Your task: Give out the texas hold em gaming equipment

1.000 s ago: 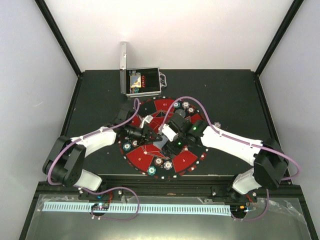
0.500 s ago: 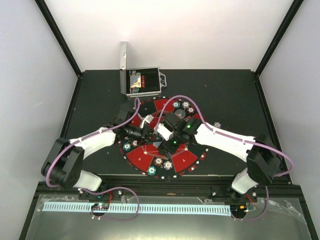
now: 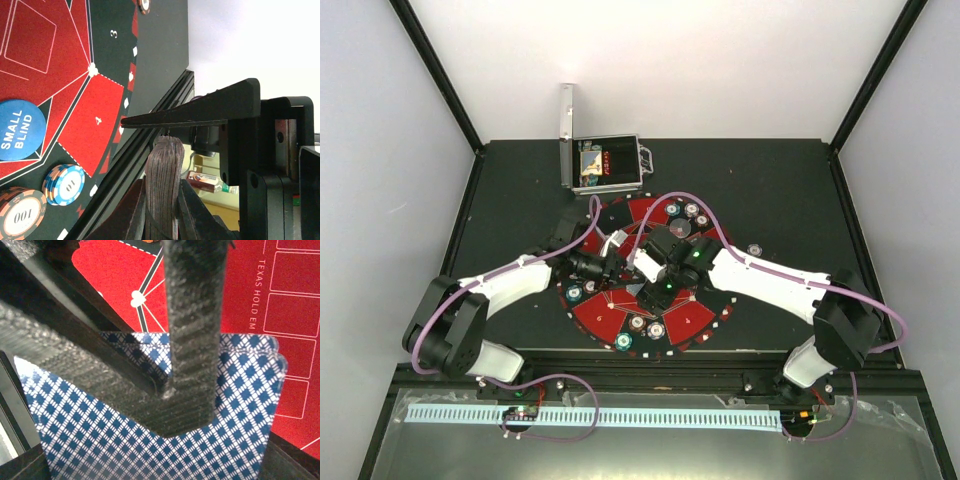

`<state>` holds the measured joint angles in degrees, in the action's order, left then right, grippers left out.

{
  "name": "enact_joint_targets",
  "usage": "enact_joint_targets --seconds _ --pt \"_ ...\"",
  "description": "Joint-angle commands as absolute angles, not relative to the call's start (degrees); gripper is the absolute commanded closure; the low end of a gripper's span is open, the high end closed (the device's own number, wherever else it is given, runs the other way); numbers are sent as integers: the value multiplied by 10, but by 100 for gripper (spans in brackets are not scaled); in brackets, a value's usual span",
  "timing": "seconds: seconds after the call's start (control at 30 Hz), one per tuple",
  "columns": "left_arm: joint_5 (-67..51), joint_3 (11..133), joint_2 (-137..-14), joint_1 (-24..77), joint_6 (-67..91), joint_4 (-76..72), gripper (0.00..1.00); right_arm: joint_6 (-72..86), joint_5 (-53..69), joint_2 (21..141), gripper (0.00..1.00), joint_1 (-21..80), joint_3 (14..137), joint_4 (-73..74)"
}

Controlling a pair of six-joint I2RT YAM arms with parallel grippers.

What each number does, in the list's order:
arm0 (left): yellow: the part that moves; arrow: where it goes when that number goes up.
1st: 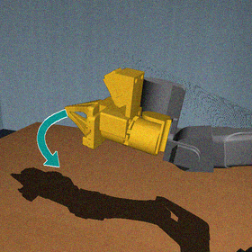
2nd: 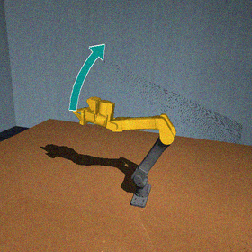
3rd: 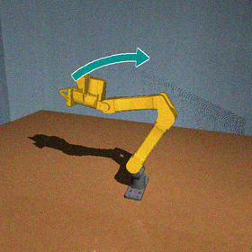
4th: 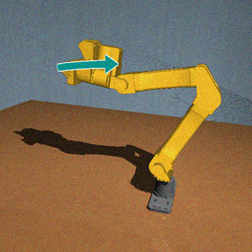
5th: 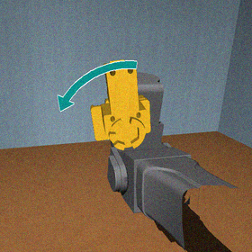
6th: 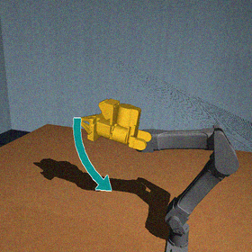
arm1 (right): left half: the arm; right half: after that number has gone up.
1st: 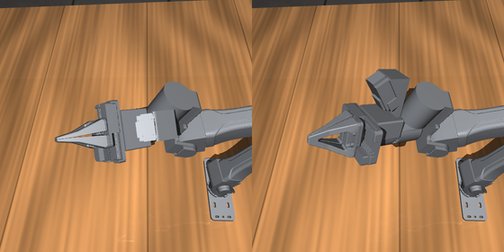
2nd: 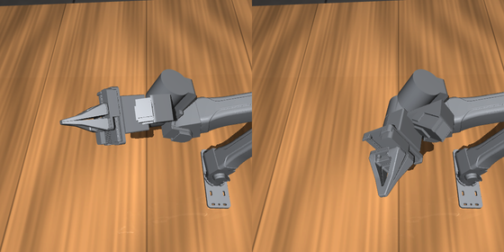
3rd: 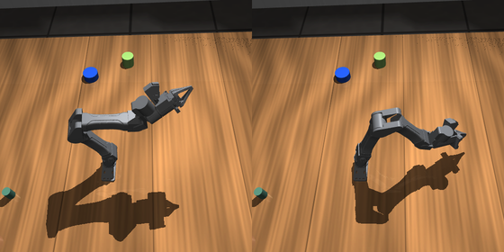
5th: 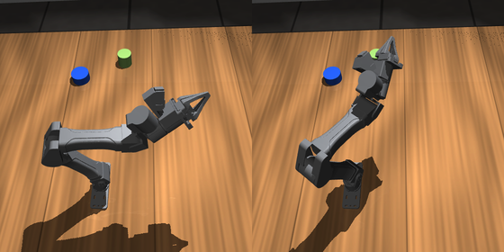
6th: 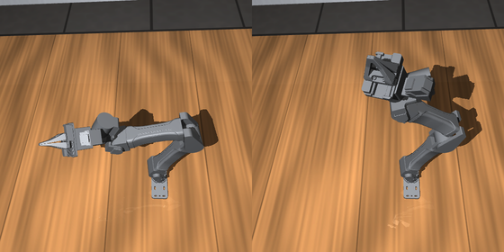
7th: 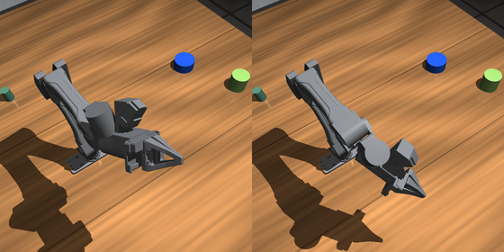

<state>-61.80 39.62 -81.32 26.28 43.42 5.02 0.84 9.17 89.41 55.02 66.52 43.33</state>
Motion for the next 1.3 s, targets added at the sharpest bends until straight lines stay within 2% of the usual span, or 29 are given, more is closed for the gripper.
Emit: enact_joint_targets --seconds 0.0,0.1,0.27,0.37,0.67,0.8,0.93,1.07,1.27 --pt "-648 395 -804 265 429 37 98 1 79 886 22 554 665 445" --pt "-649 395 -804 265 430 35 98 0 80 884 26 553 665 447" --pt "-650 397 -804 265 432 31 98 -1 88 879 16 554 663 451" --pt "-651 396 -806 265 430 33 98 0 88 873 15 554 660 452" --pt "-651 394 -805 265 430 33 98 4 105 872 37 553 659 441" --pt "-649 395 -804 265 424 38 98 10 116 870 40 554 661 433" --pt "-647 393 -801 265 416 41 83 17 117 863 41 555 658 425" --pt "-634 387 -791 265 411 39 55 24 107 858 41 554 650 421" --pt "-584 384 -761 249 362 89 27 35 70 841 41 554 634 430"
